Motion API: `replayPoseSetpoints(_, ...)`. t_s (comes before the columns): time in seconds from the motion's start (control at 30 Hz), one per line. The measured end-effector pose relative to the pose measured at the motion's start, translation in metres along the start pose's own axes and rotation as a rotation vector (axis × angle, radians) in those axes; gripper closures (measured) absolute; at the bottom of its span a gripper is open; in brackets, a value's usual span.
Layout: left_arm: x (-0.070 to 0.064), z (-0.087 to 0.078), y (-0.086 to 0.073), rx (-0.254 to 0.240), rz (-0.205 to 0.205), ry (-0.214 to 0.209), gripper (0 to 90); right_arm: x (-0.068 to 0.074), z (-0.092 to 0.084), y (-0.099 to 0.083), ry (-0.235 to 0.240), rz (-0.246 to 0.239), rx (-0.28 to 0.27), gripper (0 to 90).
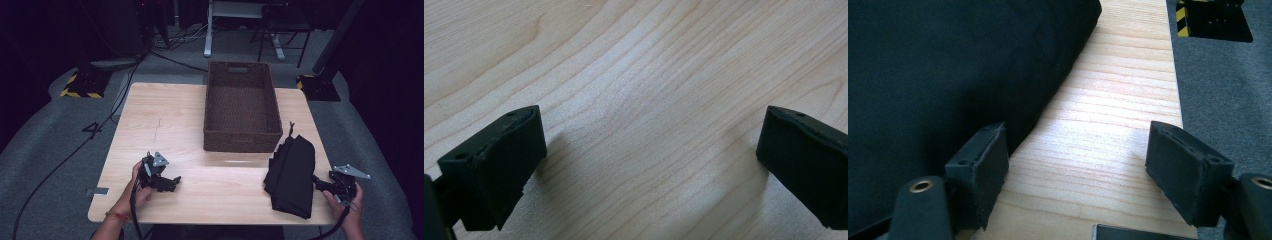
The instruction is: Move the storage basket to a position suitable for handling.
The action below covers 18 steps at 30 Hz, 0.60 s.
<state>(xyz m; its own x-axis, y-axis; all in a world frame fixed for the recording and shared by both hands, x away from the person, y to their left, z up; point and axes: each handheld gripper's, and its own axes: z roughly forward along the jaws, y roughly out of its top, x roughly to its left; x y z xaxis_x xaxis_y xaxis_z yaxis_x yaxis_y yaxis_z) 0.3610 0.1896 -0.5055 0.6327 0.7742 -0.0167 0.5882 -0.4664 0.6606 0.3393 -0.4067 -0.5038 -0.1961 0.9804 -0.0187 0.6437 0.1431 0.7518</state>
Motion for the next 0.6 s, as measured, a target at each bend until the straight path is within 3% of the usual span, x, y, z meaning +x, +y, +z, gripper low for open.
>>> replayPoseSetpoints(0.17, -0.002, -0.004, -0.004, 0.0, 0.051, -0.038, 0.0, 0.006, -0.004, -0.001, -0.037, -0.04, -0.048, 29.7)
replayPoseSetpoints(0.37, 0.001, -0.006, -0.007, 0.002, 0.073, -0.066, 0.0, 0.004, -0.011, 0.002, 0.003, -0.036, -0.106, 29.7)
replayPoseSetpoints(0.43, 0.001, -0.006, -0.007, 0.001, 0.073, -0.067, 0.0, 0.005, -0.019, 0.006, 0.033, -0.038, -0.144, 30.3)
replayPoseSetpoints(0.53, 0.0, -0.006, -0.007, 0.0, 0.07, -0.067, 0.1, 0.013, -0.031, 0.011, 0.138, -0.069, -0.196, 31.2)
replayPoseSetpoints(0.6, 0.0, -0.006, -0.008, -0.002, 0.075, -0.069, 0.1, 0.022, -0.032, 0.014, 0.18, -0.126, -0.168, 32.8)
